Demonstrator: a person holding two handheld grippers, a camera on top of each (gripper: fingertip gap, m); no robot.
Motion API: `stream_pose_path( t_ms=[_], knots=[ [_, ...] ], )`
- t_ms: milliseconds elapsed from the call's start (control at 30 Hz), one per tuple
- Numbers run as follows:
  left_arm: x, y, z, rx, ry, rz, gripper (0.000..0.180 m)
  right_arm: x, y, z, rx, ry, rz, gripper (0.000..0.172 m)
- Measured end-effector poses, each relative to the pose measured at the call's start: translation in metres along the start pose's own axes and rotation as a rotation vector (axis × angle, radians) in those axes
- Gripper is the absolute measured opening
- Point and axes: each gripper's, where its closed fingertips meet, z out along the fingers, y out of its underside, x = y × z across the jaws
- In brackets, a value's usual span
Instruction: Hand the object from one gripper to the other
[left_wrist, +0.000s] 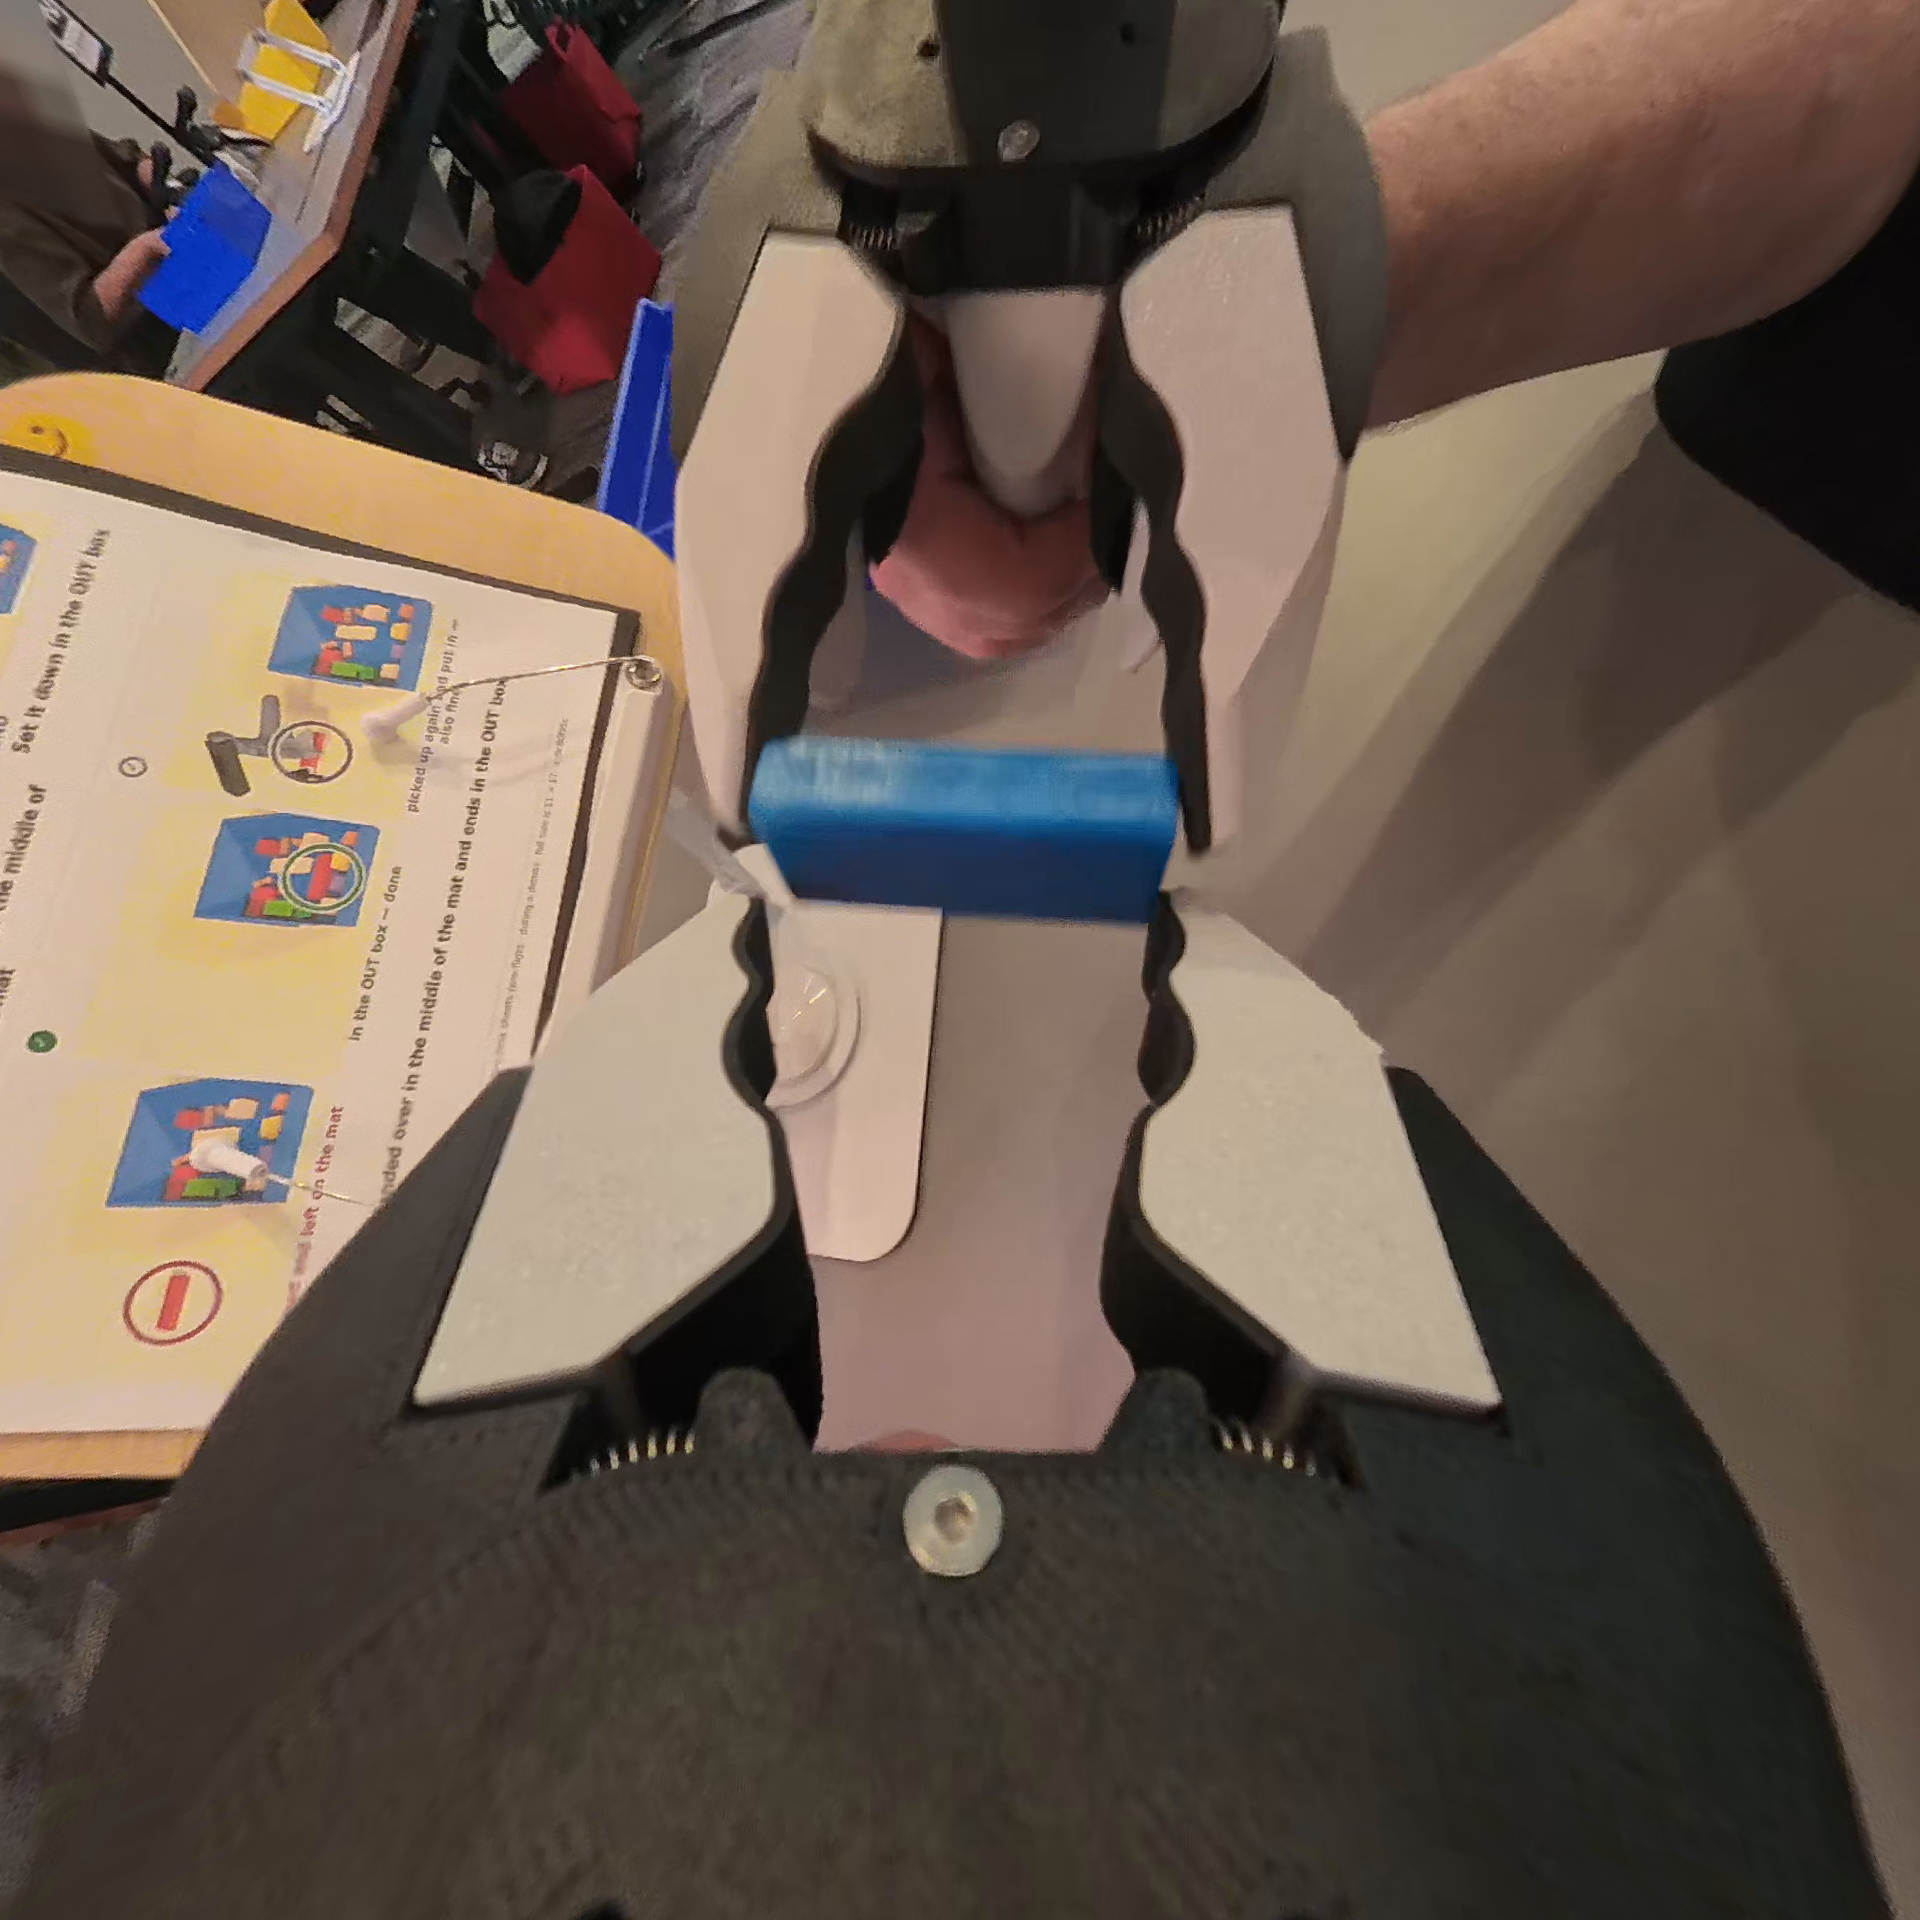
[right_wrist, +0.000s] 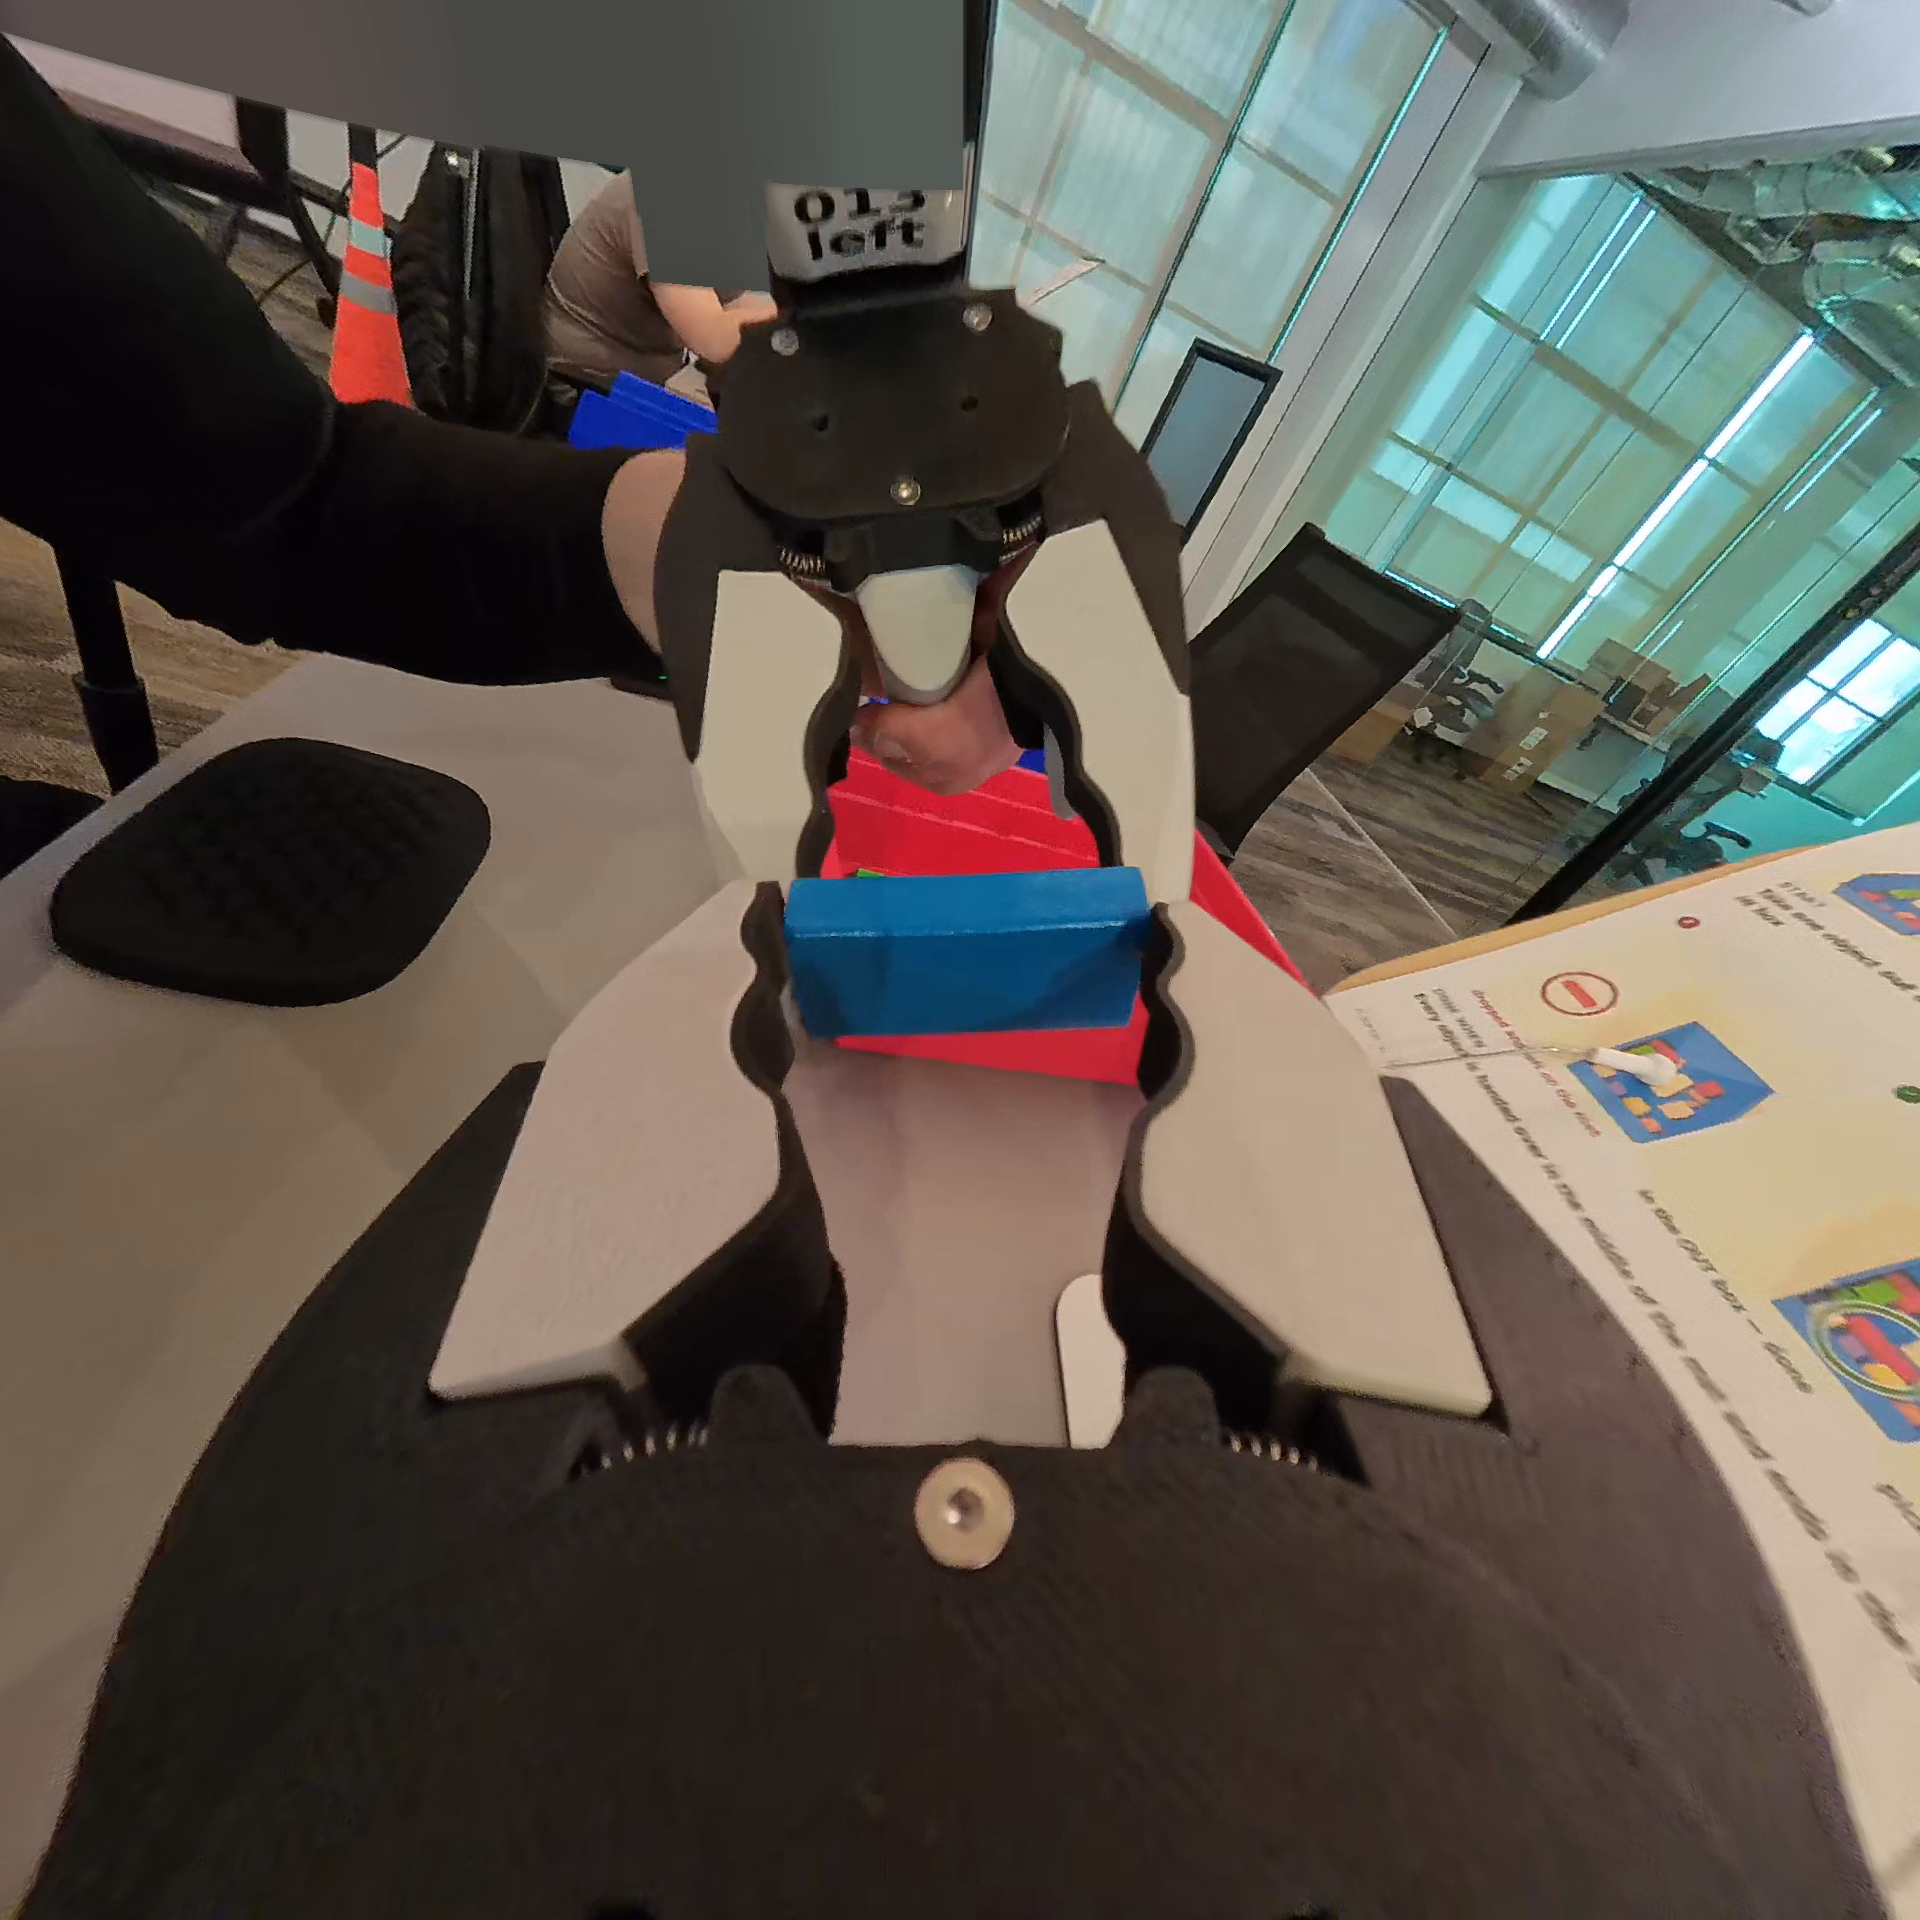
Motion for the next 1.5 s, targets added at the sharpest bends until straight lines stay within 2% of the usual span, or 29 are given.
stream_pose_path(
  t_ms=[33, 100, 167, 267, 333, 400, 467, 600, 767, 933, 1500],
  knots=[
    [-0.002, 0.002, -0.002, -0.005, -0.003, -0.012, 0.068, 0.004, -0.003, -0.010, -0.003, 0.009, -0.004, 0.064],
    [-0.002, 0.008, -0.005, -0.019, 0.021, -0.050, 0.062, 0.015, -0.002, -0.040, -0.073, 0.043, -0.036, 0.064],
    [-0.004, 0.014, -0.010, -0.002, 0.017, -0.065, 0.044, 0.033, 0.010, -0.081, -0.216, 0.092, -0.073, 0.064],
    [-0.003, 0.026, -0.016, 0.009, 0.012, -0.100, 0.013, 0.062, 0.063, -0.161, -0.619, 0.146, -0.118, 0.064],
    [-0.004, 0.036, -0.017, -0.003, 0.001, -0.118, 0.002, 0.079, 0.107, -0.224, -0.931, 0.154, -0.121, 0.064],
    [-0.004, 0.041, -0.017, 0.012, -0.008, -0.144, 0.000, 0.087, 0.147, -0.281, -1.170, 0.120, -0.071, 0.064],
    [-0.004, 0.042, -0.017, 0.024, -0.003, -0.170, 0.000, 0.091, 0.183, -0.325, -1.337, 0.073, -0.009, 0.064],
    [-0.005, 0.046, -0.012, 0.012, -0.008, -0.176, 0.000, 0.088, 0.241, -0.380, -1.573, -0.036, 0.082, 0.064],
    [-0.001, 0.051, -0.005, -0.013, 0.011, -0.175, 0.000, 0.085, 0.287, -0.407, -1.698, -0.140, 0.147, 0.064],
    [0.002, 0.057, -0.001, -0.035, 0.024, -0.174, 0.000, 0.081, 0.311, -0.415, -1.747, -0.224, 0.179, 0.065],
    [0.008, 0.064, 0.003, -0.045, 0.050, -0.180, 0.001, 0.072, 0.332, -0.415, -1.794, -0.362, 0.234, 0.065]
  ],
)
